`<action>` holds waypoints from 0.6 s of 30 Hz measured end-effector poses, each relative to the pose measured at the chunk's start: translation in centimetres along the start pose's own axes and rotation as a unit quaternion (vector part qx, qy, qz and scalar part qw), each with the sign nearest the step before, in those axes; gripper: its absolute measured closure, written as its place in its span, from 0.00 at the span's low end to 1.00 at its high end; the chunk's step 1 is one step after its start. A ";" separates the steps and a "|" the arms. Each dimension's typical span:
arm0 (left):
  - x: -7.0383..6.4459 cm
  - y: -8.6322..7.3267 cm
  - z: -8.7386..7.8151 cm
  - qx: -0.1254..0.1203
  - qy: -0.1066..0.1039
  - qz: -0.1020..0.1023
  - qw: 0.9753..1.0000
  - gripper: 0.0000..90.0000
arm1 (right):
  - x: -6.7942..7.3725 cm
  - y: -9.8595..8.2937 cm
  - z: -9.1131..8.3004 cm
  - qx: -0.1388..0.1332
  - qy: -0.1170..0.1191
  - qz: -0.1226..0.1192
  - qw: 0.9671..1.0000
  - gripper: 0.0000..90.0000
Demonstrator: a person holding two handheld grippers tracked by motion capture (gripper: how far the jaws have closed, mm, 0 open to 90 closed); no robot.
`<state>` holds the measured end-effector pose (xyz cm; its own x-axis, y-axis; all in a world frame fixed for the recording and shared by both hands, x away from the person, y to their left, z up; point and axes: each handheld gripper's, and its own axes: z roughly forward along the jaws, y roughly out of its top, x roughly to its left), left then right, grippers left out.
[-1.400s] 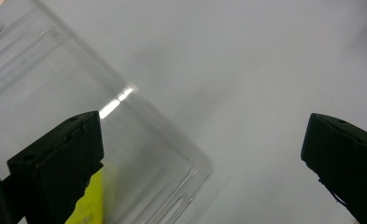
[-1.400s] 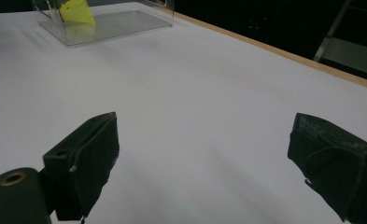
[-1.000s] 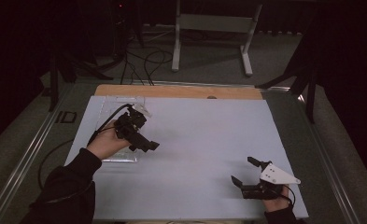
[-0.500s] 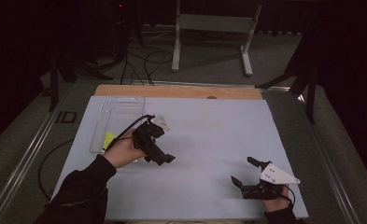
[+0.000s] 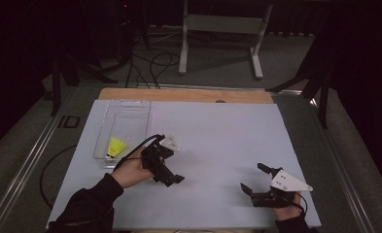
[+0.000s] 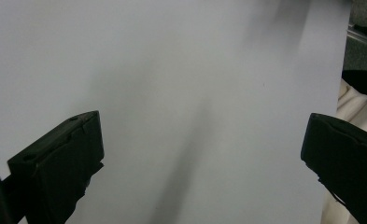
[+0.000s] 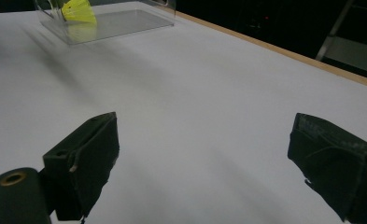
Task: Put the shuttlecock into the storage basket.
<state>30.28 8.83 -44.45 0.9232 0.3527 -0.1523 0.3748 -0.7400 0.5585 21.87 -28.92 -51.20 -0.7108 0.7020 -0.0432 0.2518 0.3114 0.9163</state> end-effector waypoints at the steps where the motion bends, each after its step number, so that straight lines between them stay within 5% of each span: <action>1: -0.1 -0.3 0.1 0.001 -0.001 -0.001 1.000 0.00 | 0.0 0.0 0.0 0.000 0.000 0.001 1.000 0.10; 12: -0.8 -3.3 0.4 -0.004 -0.006 -0.006 1.000 0.00 | 0.0 0.0 0.0 0.000 0.000 0.002 1.000 0.10; 18: -0.8 -5.7 0.7 -0.004 -0.007 -0.024 1.000 0.00 | 0.0 0.0 0.0 0.000 0.000 0.002 1.000 0.10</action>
<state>27.47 12.36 -48.08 0.9052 0.3796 -0.1910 0.4184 -0.7175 0.5569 21.90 -28.91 -51.21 -0.7096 0.7036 -0.0388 0.2558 0.3085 0.9162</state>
